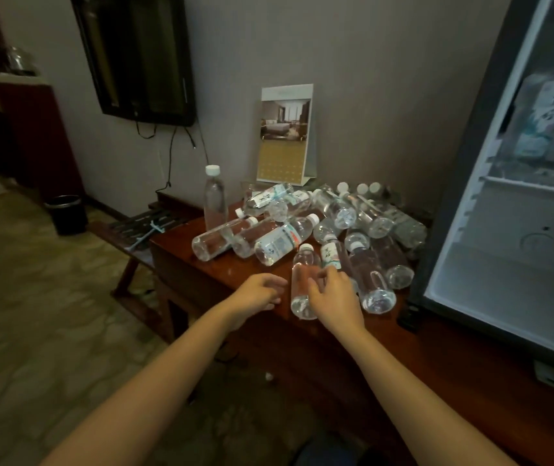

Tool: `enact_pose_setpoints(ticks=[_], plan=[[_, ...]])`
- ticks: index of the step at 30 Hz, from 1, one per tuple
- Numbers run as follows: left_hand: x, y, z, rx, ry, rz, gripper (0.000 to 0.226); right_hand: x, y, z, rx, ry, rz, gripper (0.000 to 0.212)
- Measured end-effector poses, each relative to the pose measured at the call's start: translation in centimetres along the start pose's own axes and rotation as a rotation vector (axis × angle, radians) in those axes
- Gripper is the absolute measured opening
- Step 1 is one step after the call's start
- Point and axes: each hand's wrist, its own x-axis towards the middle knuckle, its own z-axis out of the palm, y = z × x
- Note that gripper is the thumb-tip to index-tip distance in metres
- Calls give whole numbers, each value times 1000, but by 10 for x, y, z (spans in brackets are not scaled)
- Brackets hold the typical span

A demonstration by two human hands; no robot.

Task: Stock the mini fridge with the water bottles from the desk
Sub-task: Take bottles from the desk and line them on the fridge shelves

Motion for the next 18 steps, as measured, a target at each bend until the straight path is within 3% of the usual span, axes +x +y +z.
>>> enact_pose_setpoints(ticks=[4,6,10,12,15,18], plan=[[4,-1,9,-21,-85,24,42,10,-11,11,21,-156,127,75],[7,-1,9,-29,-57,19,46,13,-15,13,85,-239,208,83],[10,2,7,-144,-42,-45,38,16,-15,8,232,-255,324,72],[10,4,9,-229,-33,-77,33,13,-12,0,420,-251,364,58],[9,8,14,-306,-31,-88,24,5,-2,-8,680,-306,407,55],[13,7,19,-470,-75,-66,30,-3,7,-13,967,-369,424,42]])
